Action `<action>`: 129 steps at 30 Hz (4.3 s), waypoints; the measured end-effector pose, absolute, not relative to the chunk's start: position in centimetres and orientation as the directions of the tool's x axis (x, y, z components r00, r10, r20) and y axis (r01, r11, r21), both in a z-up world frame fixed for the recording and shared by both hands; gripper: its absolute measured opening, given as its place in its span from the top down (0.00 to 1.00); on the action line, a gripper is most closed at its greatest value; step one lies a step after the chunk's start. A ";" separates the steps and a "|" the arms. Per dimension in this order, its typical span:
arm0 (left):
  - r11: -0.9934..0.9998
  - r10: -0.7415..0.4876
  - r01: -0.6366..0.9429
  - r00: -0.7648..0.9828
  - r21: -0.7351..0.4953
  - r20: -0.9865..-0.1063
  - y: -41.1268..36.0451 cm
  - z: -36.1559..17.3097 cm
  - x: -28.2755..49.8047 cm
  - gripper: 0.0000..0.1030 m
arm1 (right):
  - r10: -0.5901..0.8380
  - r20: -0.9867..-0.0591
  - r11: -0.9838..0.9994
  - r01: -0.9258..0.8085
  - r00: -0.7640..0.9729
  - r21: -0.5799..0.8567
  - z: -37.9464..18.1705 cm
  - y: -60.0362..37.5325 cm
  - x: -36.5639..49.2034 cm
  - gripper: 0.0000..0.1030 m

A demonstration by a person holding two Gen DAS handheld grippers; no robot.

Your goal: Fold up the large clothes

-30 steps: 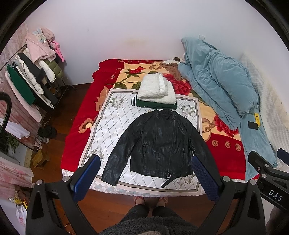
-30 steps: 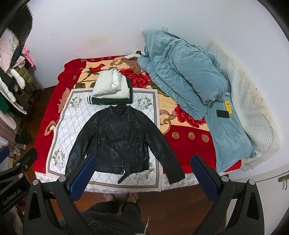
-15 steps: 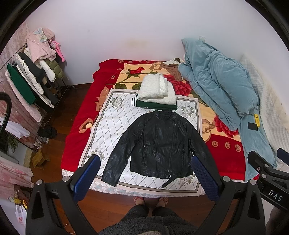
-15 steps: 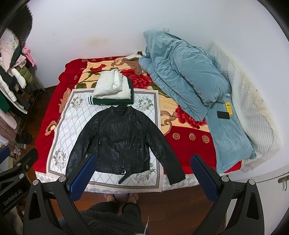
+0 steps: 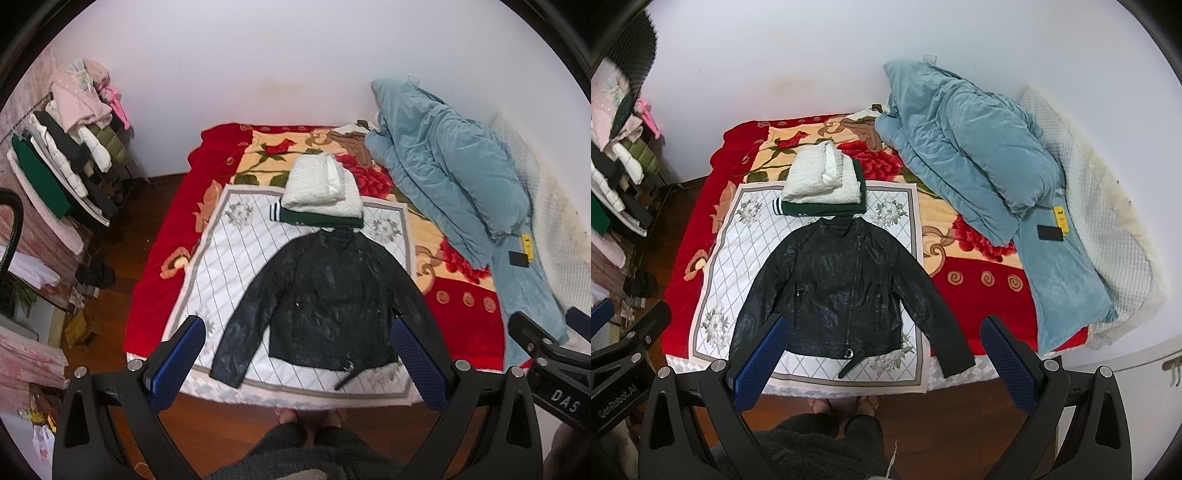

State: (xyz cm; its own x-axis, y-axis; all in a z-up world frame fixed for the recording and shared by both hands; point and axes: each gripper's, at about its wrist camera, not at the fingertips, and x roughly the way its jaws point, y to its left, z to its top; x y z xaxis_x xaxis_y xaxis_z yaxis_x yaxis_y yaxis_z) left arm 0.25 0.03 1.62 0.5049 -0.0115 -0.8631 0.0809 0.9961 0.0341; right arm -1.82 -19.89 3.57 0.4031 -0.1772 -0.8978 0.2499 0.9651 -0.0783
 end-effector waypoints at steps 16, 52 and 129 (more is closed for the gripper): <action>0.977 0.170 0.049 0.407 0.207 -0.897 -3.8 -23.4 13.1 0.00 | 0.100 -0.979 0.520 0.830 0.177 0.203 -31.8 -38.2 -2.1 0.50; 0.925 0.133 0.333 0.161 0.180 -0.978 -28.1 -50.7 14.7 0.00 | -0.151 -0.724 -0.169 0.704 0.673 0.690 -62.0 -51.1 -12.8 0.75; 0.888 0.322 -0.386 0.129 0.251 -0.938 11.7 -51.5 22.0 0.00 | 0.119 -0.971 0.989 0.060 0.210 0.134 -59.3 -1.8 39.6 0.85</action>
